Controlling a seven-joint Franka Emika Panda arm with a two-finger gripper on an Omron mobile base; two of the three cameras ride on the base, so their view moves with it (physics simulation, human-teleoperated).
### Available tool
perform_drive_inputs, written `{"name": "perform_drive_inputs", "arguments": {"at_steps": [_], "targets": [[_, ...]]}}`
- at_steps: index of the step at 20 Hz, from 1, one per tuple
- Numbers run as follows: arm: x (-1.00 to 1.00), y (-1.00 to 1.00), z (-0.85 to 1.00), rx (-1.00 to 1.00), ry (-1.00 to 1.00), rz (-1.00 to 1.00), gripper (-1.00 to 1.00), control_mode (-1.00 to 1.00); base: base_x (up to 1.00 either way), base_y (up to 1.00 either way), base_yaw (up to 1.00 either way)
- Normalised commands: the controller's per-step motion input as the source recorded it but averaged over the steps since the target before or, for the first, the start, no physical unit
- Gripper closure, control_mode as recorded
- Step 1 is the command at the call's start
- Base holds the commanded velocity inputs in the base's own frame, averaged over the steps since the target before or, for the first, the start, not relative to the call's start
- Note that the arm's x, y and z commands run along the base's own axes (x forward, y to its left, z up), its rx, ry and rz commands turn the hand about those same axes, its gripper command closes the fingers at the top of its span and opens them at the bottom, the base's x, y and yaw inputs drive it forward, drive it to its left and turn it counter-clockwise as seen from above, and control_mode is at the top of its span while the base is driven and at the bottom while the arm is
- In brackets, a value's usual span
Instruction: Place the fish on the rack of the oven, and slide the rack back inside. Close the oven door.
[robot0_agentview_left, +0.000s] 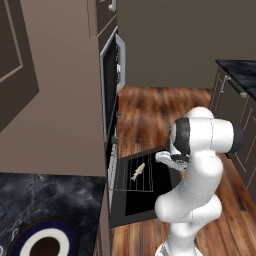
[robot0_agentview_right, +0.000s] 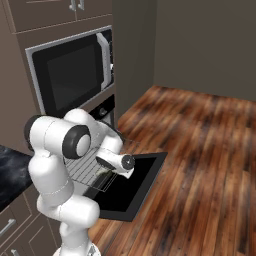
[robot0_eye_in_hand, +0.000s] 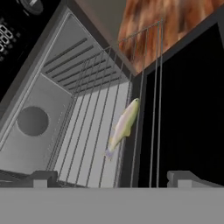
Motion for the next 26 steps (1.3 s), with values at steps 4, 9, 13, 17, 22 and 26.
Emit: {"name": "perform_drive_inputs", "arguments": {"at_steps": [4,9,13,17,22,26], "targets": [[0.14,0.0,-0.37,0.07,-0.04,0.08,-1.0,-1.0,0.0,0.0,0.0],[0.24,0.0,-0.3,0.02,-0.01,0.06,-1.0,-1.0,0.0,0.0,0.0],[0.24,0.09,-0.33,0.0,0.0,0.04,-1.0,-1.0,0.0,0.0,0.0],[0.29,0.25,-0.46,0.0,0.0,0.02,-1.0,-1.0,0.0,0.0,0.0],[0.33,0.34,-0.43,0.0,0.0,0.0,-1.0,-1.0,0.0,0.0,0.0],[0.28,0.1,-0.35,0.0,0.0,0.0,-1.0,-1.0,0.0,0.0,0.0]]}}
